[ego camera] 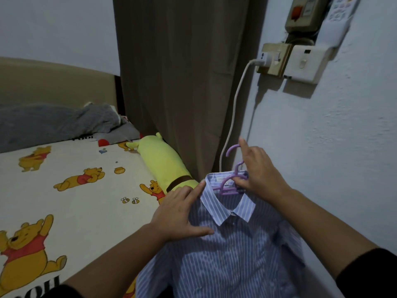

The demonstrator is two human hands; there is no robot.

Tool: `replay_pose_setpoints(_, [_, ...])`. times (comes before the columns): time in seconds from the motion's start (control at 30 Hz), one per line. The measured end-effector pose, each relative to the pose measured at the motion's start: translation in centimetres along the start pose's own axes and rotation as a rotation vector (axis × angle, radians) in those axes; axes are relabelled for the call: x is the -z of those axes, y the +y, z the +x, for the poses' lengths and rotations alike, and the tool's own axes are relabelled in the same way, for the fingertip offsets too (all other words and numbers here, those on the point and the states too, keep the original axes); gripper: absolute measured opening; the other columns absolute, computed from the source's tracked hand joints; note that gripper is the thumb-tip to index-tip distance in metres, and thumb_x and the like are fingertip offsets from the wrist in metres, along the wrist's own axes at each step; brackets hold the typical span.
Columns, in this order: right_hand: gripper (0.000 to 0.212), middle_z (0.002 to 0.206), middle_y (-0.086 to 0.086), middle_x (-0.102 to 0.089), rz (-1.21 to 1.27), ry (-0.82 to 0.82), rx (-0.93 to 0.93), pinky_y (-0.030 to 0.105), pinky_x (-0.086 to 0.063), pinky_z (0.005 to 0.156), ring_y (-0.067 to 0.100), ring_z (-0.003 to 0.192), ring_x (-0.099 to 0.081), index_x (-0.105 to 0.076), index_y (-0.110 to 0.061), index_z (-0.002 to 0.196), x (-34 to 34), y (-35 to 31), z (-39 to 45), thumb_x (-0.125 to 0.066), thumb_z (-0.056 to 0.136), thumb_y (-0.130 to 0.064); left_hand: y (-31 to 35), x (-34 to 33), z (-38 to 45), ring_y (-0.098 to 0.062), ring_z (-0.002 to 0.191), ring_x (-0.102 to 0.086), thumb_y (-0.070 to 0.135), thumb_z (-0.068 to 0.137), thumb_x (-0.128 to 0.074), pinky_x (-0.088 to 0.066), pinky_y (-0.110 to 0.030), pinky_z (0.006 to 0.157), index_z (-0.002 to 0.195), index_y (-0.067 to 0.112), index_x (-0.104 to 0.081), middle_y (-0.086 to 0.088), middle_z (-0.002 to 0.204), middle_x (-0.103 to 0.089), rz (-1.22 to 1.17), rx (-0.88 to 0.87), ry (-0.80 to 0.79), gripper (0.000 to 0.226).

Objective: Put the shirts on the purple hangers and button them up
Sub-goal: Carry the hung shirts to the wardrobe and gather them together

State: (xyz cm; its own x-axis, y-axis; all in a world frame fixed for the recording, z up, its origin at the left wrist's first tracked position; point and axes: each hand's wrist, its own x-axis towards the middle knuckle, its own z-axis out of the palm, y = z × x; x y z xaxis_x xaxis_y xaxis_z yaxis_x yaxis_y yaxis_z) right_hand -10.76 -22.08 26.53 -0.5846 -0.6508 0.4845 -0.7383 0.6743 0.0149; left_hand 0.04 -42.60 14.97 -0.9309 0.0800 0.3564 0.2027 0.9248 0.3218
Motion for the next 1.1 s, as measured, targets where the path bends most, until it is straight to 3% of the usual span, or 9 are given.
replay_pose_setpoints(0.17, [0.099,0.123,0.012,-0.048,-0.072,-0.066,-0.091,0.030,-0.036,0.094,0.024,0.108,-0.044,-0.017,-0.015,0.149,2.2,1.4,-3.0,-0.076,0.073,-0.036,2.3,0.9,1.8,-0.011,0.117,-0.044,0.093,0.063,-0.032,-0.033,-0.027,0.098,0.151,0.037,0.002,0.004,0.135,-0.047,-0.167,-0.033,-0.038,0.110])
replay_pose_setpoints(0.33, [0.102,0.110,0.001,-0.050,-0.090,-0.281,-0.064,0.029,-0.037,0.086,0.020,0.101,-0.049,-0.018,-0.023,0.148,3.3,3.2,-6.2,-0.076,0.067,-0.045,3.7,0.6,2.5,-0.012,0.113,-0.051,0.089,0.064,-0.030,-0.043,-0.028,0.090,0.152,0.036,-0.004,0.003,0.135,-0.051,-0.259,-0.004,-0.082,0.107])
replay_pose_setpoints(0.43, [0.103,0.124,-0.001,-0.054,-0.044,-0.372,-0.067,0.030,-0.040,0.094,0.019,0.110,-0.052,-0.017,-0.029,0.148,3.5,3.3,-7.4,-0.076,0.066,-0.048,3.6,-0.2,2.0,-0.016,0.120,-0.050,0.086,0.075,-0.031,-0.043,-0.032,0.095,0.152,0.035,-0.005,0.001,0.141,-0.049,-0.331,0.083,-0.107,0.096])
replay_pose_setpoints(0.53, [0.102,0.137,-0.005,-0.050,-0.027,-0.375,-0.050,0.028,-0.039,0.093,0.019,0.112,-0.051,-0.015,-0.034,0.148,3.0,2.8,-7.5,-0.076,0.068,-0.046,2.5,-1.4,1.6,-0.021,0.126,-0.048,0.077,0.077,-0.028,-0.042,-0.038,0.101,0.153,0.033,-0.006,-0.003,0.146,-0.045,-0.368,0.195,-0.181,0.091])
replay_pose_setpoints(0.7, [0.099,0.140,-0.003,-0.046,-0.024,-0.395,-0.029,0.031,-0.042,0.088,0.022,0.103,-0.051,-0.010,-0.035,0.149,-0.9,1.7,-6.4,-0.073,0.072,-0.041,0.3,-3.4,0.9,-0.022,0.136,-0.040,0.078,0.076,-0.026,-0.032,-0.036,0.104,0.154,0.027,-0.006,-0.006,0.152,-0.037,-0.483,0.412,-0.328,0.095])
replay_pose_setpoints(0.8, [0.099,0.140,-0.001,-0.046,-0.022,-0.378,-0.014,0.030,-0.042,0.085,0.023,0.100,-0.054,-0.009,-0.033,0.149,-3.7,1.2,-5.9,-0.072,0.073,-0.040,-1.0,-4.9,0.7,-0.026,0.140,-0.032,0.073,0.086,-0.029,-0.027,-0.039,0.110,0.155,0.024,-0.006,-0.010,0.154,-0.032,-0.517,0.533,-0.383,0.087])
replay_pose_setpoints(1.1, [0.095,0.139,-0.002,-0.046,0.049,-0.396,0.024,0.028,-0.040,0.086,0.021,0.101,-0.052,-0.010,-0.030,0.150,-8.6,0.8,-4.5,-0.071,0.077,-0.040,-3.4,-9.4,1.0,-0.030,0.138,-0.035,0.077,0.083,-0.027,-0.028,-0.036,0.110,0.154,0.021,0.004,-0.015,0.155,-0.028,-0.476,0.668,-0.591,0.096])
